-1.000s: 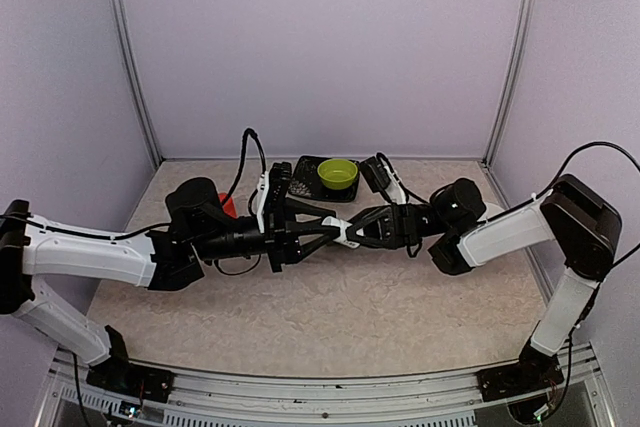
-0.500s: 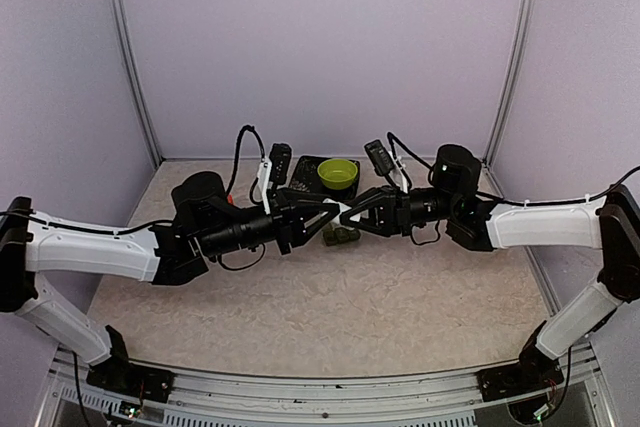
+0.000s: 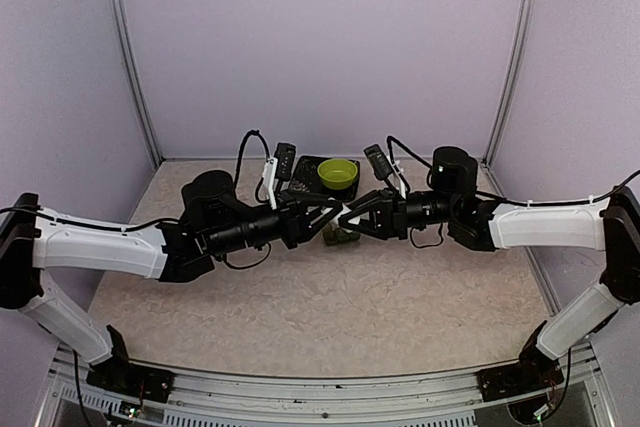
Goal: Sort the pills into containers
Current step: Unscrew the lid of the pill bottle from the pill bottle.
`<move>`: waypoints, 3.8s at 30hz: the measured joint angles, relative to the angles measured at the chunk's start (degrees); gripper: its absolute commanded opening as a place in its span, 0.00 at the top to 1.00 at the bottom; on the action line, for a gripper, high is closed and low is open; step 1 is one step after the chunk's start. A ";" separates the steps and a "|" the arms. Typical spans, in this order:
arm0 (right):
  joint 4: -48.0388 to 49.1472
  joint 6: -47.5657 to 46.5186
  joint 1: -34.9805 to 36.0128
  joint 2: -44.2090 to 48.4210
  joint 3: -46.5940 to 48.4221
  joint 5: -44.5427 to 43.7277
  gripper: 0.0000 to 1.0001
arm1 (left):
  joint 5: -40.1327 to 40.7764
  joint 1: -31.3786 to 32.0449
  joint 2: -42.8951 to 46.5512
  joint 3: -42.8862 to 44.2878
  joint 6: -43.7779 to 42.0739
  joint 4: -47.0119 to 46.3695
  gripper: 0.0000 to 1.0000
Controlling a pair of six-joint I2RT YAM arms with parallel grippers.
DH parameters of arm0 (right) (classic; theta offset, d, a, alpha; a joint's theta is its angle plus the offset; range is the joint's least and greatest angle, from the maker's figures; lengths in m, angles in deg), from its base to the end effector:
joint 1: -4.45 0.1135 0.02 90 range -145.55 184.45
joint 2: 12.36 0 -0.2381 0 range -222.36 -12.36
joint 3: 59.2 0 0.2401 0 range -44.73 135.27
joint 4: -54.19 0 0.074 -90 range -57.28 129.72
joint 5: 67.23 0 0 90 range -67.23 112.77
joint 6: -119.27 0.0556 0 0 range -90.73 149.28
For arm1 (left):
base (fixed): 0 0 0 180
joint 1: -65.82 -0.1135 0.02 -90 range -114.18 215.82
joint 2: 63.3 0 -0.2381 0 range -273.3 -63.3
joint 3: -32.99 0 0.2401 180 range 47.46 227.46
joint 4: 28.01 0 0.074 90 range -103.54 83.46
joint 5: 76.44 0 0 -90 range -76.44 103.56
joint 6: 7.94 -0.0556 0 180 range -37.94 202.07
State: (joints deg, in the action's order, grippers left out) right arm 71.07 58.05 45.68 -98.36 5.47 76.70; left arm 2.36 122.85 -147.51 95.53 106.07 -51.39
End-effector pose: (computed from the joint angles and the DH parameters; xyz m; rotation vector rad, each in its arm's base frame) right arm 0.2212 0.2536 0.2554 -0.9985 1.6338 1.6414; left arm 0.1801 -0.2975 0.2656 0.6391 1.5599 -1.2478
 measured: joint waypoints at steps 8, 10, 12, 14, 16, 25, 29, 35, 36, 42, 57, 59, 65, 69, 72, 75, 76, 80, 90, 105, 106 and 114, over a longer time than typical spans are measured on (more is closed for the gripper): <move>-3.28 -3.23 0.33 1.77 -0.11 -3.21 1.00 | 0.85 -0.04 -1.70 2.49 3.50 0.90 0.68; -4.68 -4.68 0.46 2.97 -0.11 -5.01 1.00 | 1.14 -0.04 -1.97 3.82 4.68 2.05 0.66; -6.08 -6.19 0.68 4.28 -0.11 -7.08 1.00 | 1.20 -0.04 -2.23 5.03 5.99 3.08 0.56; -7.13 -7.54 1.31 5.14 -0.11 -9.27 1.00 | 0.70 0.15 -2.80 6.16 7.52 3.61 0.48; -8.15 -8.50 1.97 5.46 -0.09 -10.69 1.00 | 0.26 0.68 -3.48 6.84 8.39 3.80 0.41; -10.80 -9.84 2.75 6.08 -0.22 -13.81 1.00 | -2.08 1.25 -3.50 6.78 8.96 4.02 0.14; -8.94 -9.38 2.84 6.54 -1.09 -13.20 1.00 | -3.58 1.33 -2.27 6.45 8.00 4.02 0.10; -4.72 -6.97 2.84 6.73 -2.91 -11.04 1.00 | -6.82 0.61 -1.22 6.36 7.45 3.56 0.09; -4.28 -6.71 2.84 6.73 -3.17 -10.88 1.00 | -7.17 0.52 -1.20 6.36 7.41 3.45 0.10; -1.29 -5.07 2.84 6.82 -5.38 -8.96 1.00 | -8.20 -0.26 -0.66 6.34 5.86 3.61 0.15; 1.99 -3.15 2.84 9.33 -6.34 -5.14 1.00 | -16.96 -3.32 1.22 6.05 0.44 7.69 0.16; 2.86 -2.08 2.84 9.01 -6.34 -5.16 1.00 | -18.25 -3.26 1.20 5.60 0.59 6.05 0.17; 5.57 0.98 2.84 7.17 -6.34 -4.87 1.00 | -20.15 -2.21 0.15 5.44 0.61 3.04 0.17; 6.84 2.21 2.86 6.14 -6.58 -4.92 1.00 | -20.39 -1.70 -1.14 5.42 0.61 1.79 0.17; 7.65 2.47 2.86 6.01 -6.97 -5.25 1.00 | -20.50 -1.64 -1.79 5.44 0.61 1.18 0.17; 7.63 2.32 2.91 5.99 -6.97 -5.64 1.00 | -20.44 -1.62 -1.86 5.44 0.59 0.98 0.17; 7.63 2.16 2.95 5.99 -6.99 -5.92 1.00 | -20.39 -1.62 -1.86 5.44 0.59 0.98 0.17; 7.87 1.53 3.13 6.01 -7.48 -6.58 1.00 | -20.26 -1.62 -1.92 5.44 0.57 1.09 0.17; 8.31 1.97 3.28 5.88 -7.78 -7.08 1.00 | -19.58 -1.60 -2.01 5.44 -0.57 1.22 0.17; 8.52 2.27 3.76 5.27 -7.87 -8.11 1.00 | -18.01 -1.60 -1.49 5.44 -1.42 0.98 0.19; 8.52 2.27 3.76 5.27 -7.87 -8.35 1.00 | -17.99 -1.60 -1.49 5.44 -1.40 0.98 0.19; 7.80 2.19 4.35 5.75 -7.91 -11.72 1.00 | -16.48 -1.62 -1.49 5.42 -1.55 1.03 0.20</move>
State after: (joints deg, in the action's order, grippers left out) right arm 78.87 60.24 50.03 -92.61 -2.44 64.99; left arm -14.12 121.24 -148.99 100.95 104.52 -50.36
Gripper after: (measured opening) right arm 0.325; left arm 0.801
